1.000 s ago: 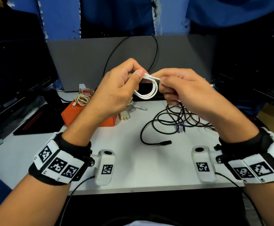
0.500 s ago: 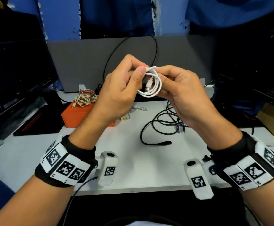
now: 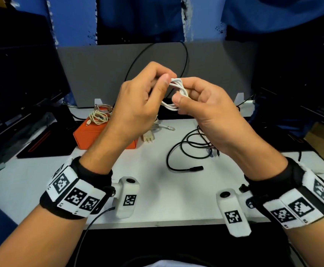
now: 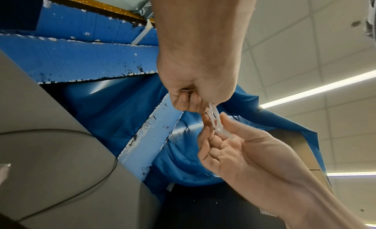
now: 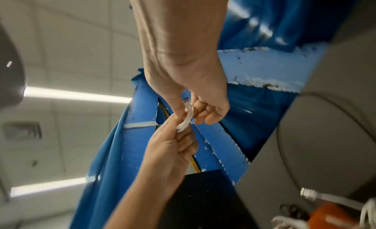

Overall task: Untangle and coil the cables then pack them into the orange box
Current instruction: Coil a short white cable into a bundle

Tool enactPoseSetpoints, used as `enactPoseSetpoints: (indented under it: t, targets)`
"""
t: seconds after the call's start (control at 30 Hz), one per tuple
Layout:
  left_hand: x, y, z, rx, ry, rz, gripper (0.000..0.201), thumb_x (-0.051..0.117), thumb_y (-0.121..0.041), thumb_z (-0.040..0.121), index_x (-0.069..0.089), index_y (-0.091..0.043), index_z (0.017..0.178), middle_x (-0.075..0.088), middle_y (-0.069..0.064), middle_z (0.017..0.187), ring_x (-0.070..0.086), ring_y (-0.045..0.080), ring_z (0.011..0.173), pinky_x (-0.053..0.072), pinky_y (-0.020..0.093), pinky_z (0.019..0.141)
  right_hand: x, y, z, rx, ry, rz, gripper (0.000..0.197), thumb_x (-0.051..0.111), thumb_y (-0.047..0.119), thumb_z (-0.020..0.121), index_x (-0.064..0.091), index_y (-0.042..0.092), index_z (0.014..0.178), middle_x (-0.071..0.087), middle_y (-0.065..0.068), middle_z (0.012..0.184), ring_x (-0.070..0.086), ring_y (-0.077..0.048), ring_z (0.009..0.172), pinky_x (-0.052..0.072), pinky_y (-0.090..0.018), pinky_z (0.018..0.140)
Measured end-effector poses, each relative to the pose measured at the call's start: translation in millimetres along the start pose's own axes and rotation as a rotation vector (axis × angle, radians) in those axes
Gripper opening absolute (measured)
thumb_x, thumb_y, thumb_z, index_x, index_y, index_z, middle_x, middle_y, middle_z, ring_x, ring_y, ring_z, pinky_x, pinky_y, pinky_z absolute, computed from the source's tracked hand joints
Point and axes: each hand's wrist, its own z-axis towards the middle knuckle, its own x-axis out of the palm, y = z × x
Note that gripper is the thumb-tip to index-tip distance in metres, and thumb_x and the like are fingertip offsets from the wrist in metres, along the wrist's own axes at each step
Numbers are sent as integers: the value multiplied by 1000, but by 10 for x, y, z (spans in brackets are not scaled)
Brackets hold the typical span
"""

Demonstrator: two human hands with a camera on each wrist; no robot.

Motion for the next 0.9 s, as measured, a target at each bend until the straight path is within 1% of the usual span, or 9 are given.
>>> enactPoseSetpoints:
  t: [0.07,0.13,0.2,0.37,0.5,0.57,0.63,0.77,0.9]
  targets:
    - [0,12,16,-30,-8,-28,21,47,-21,108,66,-12,107,64,-9,77,59,5,70,44,21,61,-39,-11,-9,-126,-18,-290,28,62,10,101,67,13,129,76,9,101,72,-4,96,56,-27,87]
    - [-2,44,33,-66,3,-95,22,47,-23,109,66,-14,105,64,2,76,57,9,66,44,29,60,-60,-19,-7,-182,-14,-449,31,58,15,104,66,23,133,77,4,102,75,-11,93,60,-34,86]
    - [3,95,56,-130,29,-251,23,46,-25,109,67,-17,104,60,12,71,52,16,60,41,35,56,-86,3,14,-153,21,-347,31,53,11,107,66,20,133,77,-1,98,77,-18,84,62,-33,81]
    - [4,143,78,-313,171,-682,29,42,-25,110,70,-17,105,38,-4,60,28,10,48,22,27,47,-172,80,38,-59,85,-19,25,50,10,107,68,10,125,78,-8,94,78,-23,86,61,-25,76]
    - [-20,106,47,-188,193,-383,23,51,-32,107,61,-18,122,56,-11,65,43,9,56,34,29,54,-183,38,64,-78,-19,-53,19,55,9,106,70,9,118,78,-12,91,78,-26,79,61,-27,71]
    - [-37,93,31,-143,197,-259,31,61,-37,101,57,-22,127,71,-11,86,58,5,70,46,29,67,-177,19,75,-117,-85,-119,18,56,10,106,70,11,116,78,-13,92,78,-26,76,62,-31,71]
    - [-58,98,28,-105,187,-139,40,70,-40,94,59,-25,130,70,-11,99,63,4,83,51,27,78,-171,6,75,-141,-134,-158,17,56,12,106,70,14,114,79,-8,89,78,-25,76,63,-34,72]
    - [-61,119,40,-59,170,6,49,72,-34,94,60,-23,140,69,-11,98,66,8,87,54,23,84,-182,-11,67,-123,-136,-122,19,55,12,106,68,11,120,80,-6,93,79,-22,84,62,-32,76]
    - [-51,204,53,-72,120,20,51,67,-34,98,55,-24,146,70,-1,101,69,17,84,56,40,87,-192,-19,75,-65,-13,-14,21,55,11,106,64,14,124,80,-3,103,77,-21,97,60,-30,86]
